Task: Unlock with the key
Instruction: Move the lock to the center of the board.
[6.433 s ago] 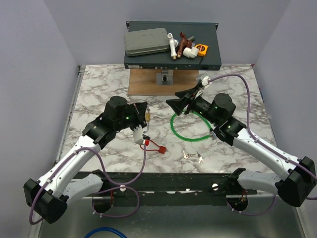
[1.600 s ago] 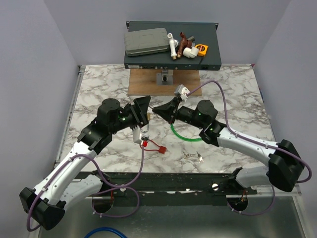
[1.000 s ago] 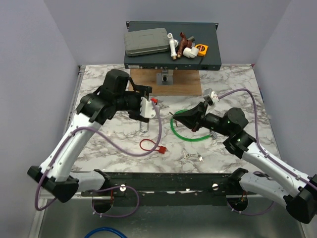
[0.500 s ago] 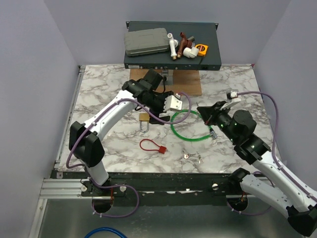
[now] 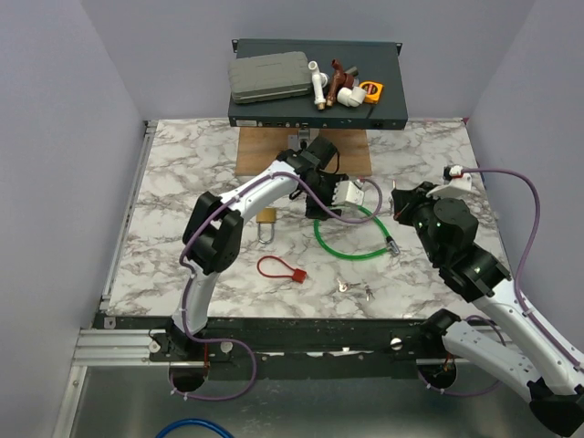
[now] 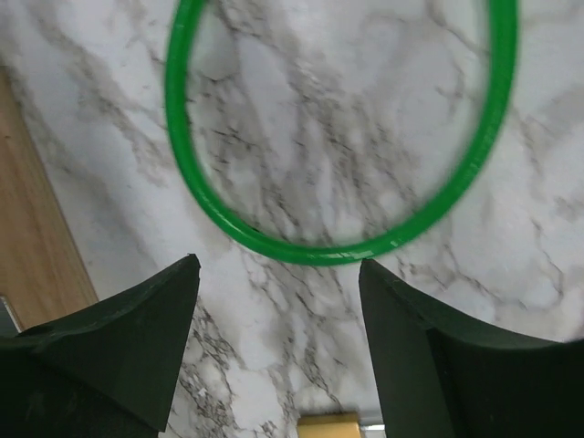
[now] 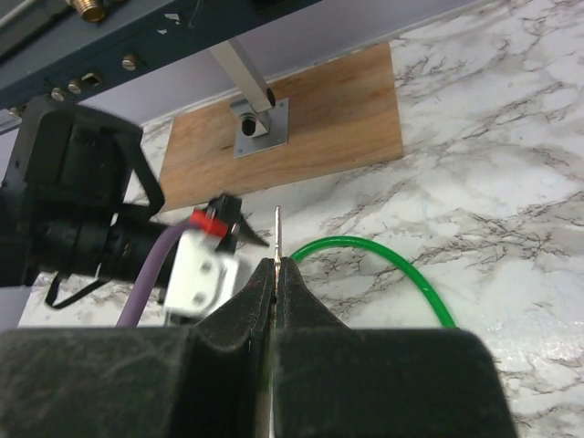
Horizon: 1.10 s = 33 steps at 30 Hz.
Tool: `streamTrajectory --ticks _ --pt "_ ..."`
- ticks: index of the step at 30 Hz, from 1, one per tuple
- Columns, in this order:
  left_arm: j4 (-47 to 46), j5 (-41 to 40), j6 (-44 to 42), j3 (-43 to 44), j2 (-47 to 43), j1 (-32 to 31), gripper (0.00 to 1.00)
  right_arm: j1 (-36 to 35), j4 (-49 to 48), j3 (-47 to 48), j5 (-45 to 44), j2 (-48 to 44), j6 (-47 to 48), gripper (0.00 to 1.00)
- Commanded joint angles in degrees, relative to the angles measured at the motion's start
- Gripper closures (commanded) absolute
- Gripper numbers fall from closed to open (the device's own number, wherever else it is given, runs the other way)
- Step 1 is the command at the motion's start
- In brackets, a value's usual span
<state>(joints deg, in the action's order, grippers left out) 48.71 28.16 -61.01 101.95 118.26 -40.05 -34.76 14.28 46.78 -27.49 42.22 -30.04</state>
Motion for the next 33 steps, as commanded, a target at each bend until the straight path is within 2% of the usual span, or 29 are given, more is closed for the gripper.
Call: streamTrajectory --ticks 1,7,15,19,28,33 --pt "-0.93 -4.19 15.79 9.47 4.87 -0.2 0.33 0.23 1.81 0.96 -1.54 -0.6 -0.59 0.99" --pt "-9.25 -9.7 23.56 2.02 2.96 -1.76 0.36 0.22 0.52 0.34 0.69 -0.76 -0.2 0.99" --pt "-9.0 -20.47 31.63 5.64 7.86 -2.57 0.35 0.22 -1.52 -0.42 2.39 -2.31 0.01 0.99" --pt "-9.96 -23.85 33.11 4.61 8.71 -2.62 0.36 0.22 -2.39 -0.31 3.24 -2.15 0.56 0.99" --pt "-6.17 -25.3 35.91 5.66 10.13 -2.6 0.39 0.2 -4.45 -0.45 5.16 -0.74 0.89 0.99" --pt "-1.3 -22.64 38.69 7.23 10.86 -3.08 0.36 0.25 -5.64 -0.97 6.0 -0.38 0.97 0.99"
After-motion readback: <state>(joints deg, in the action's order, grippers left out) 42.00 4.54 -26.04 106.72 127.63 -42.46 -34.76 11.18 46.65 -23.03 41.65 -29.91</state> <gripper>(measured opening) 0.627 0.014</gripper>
